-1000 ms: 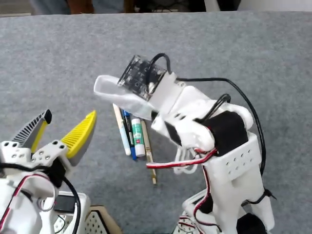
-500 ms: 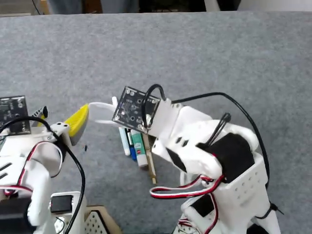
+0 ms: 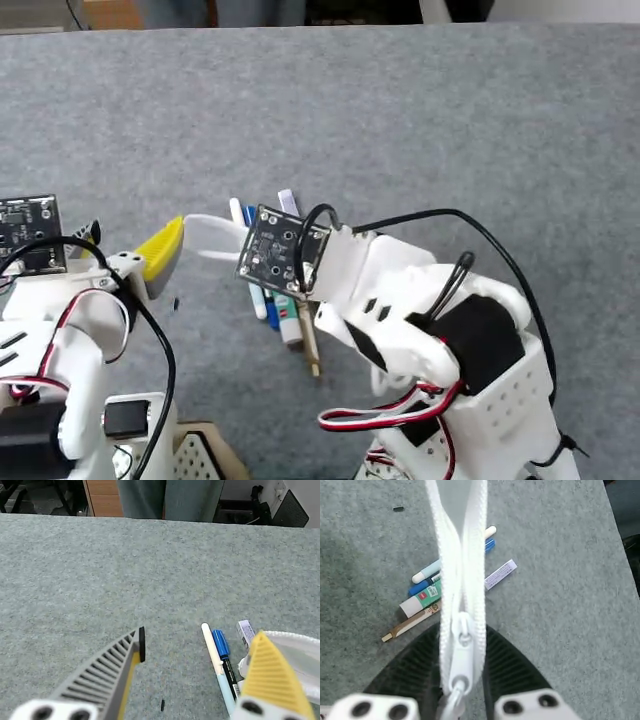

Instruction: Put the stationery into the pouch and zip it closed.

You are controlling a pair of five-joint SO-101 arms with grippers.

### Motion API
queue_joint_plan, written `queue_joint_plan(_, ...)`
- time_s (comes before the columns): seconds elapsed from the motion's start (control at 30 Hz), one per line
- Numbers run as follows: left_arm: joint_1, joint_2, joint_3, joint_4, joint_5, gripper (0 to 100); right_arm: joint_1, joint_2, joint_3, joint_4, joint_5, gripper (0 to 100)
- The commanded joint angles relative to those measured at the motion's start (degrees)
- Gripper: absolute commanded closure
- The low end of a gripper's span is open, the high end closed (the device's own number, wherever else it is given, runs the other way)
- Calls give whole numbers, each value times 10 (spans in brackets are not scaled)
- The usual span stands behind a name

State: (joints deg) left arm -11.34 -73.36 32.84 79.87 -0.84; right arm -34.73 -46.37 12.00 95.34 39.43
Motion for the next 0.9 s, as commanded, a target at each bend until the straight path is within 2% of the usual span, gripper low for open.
queue_joint_plan(0.0, -5, 8, 22, -11, -1, 664, -28, 3, 2, -6, 5, 986)
queue_joint_plan(0.27, -5, 7, 0, 14, -3, 664, -55, 6, 2, -18, 4, 986)
queue_joint_plan(0.6, 0, 6, 81, 54, -4, 664, -55, 6, 2, -18, 4, 986)
queue_joint_plan(0.77, 81, 3, 87, 91, -4, 667, -55, 6, 2, -19, 4, 986)
queue_joint_plan(0.87, 131, 3, 102, 86, -4, 718, -55, 4, 2, -19, 4, 986)
